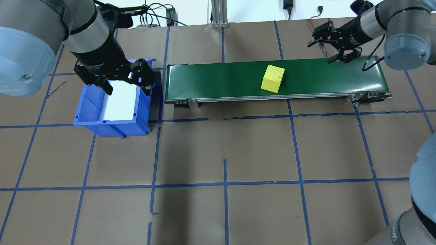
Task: Move block left to right into plate
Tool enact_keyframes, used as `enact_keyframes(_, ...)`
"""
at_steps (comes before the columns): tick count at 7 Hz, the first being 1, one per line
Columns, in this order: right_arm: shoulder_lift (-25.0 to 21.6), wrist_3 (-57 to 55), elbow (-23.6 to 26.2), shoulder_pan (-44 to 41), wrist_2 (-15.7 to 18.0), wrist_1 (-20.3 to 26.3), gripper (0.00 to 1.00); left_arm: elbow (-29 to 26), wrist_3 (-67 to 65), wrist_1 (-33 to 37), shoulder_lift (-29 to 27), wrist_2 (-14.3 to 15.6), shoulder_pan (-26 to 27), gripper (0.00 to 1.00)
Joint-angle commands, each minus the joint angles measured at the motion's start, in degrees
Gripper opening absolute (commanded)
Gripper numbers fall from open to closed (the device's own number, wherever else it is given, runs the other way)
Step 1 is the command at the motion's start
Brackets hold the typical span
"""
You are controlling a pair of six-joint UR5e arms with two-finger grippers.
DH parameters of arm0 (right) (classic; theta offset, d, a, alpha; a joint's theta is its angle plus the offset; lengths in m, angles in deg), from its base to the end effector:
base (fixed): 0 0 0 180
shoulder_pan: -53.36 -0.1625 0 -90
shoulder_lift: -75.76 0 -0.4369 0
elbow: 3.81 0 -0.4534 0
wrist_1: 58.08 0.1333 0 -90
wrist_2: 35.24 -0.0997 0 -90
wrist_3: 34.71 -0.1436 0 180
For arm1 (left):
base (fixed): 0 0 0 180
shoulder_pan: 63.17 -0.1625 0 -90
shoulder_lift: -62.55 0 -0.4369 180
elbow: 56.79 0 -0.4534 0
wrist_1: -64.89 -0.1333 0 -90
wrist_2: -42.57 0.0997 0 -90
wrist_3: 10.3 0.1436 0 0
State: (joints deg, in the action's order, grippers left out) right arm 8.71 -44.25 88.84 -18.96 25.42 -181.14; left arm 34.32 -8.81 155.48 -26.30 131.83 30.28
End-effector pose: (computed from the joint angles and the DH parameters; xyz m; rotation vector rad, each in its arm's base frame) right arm -0.0168 -0.7234 0.2577 0.5756 2.5683 -0.2200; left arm -0.1676 -0.5338 0.4551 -0.1347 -3.1259 -0.0154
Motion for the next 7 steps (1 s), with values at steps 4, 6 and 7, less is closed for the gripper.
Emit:
enact_keyframes(4, 0.7, 0.9, 0.2, -0.1, 1.0, -0.2, 1.00, 0.0, 0.0, 0.2, 0.0, -0.1, 0.1, 1.00)
enact_keyframes(6, 0.8, 0.9, 0.2, -0.1, 1.1, -0.2, 1.00, 0.0, 0.0, 0.5, 0.0, -0.1, 0.1, 1.00)
enact_keyframes(7, 0.8, 0.9, 0.2, -0.1, 1.1, -0.2, 1.00, 0.0, 0.0, 0.5, 0.0, -0.1, 0.1, 1.00)
